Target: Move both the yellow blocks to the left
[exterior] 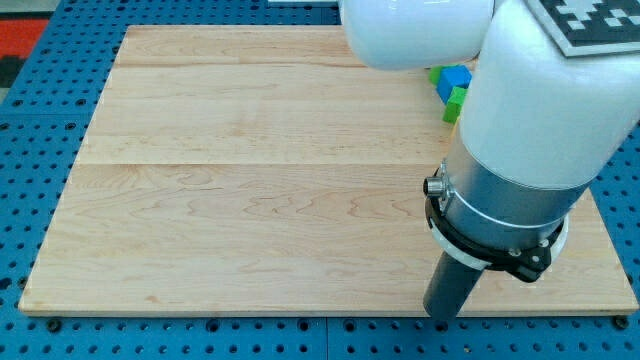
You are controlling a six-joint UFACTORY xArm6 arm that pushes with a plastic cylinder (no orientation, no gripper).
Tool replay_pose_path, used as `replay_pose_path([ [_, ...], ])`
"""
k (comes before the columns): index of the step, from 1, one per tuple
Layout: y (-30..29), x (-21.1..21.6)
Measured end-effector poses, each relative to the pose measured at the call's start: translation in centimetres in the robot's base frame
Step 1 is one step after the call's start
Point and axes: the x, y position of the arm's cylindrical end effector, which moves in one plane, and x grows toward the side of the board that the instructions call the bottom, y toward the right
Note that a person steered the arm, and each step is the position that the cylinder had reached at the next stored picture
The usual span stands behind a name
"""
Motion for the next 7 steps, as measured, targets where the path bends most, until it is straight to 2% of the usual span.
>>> replay_pose_path([
  [1, -0.1, 0.0],
  [2, 7.5, -0.6],
  [3, 13.5, -3.9],
  [4, 12.8, -10.7],
  [5, 12.5, -15.7],
  [6, 4.4, -18.5],
  [7, 4.2, -18.5],
])
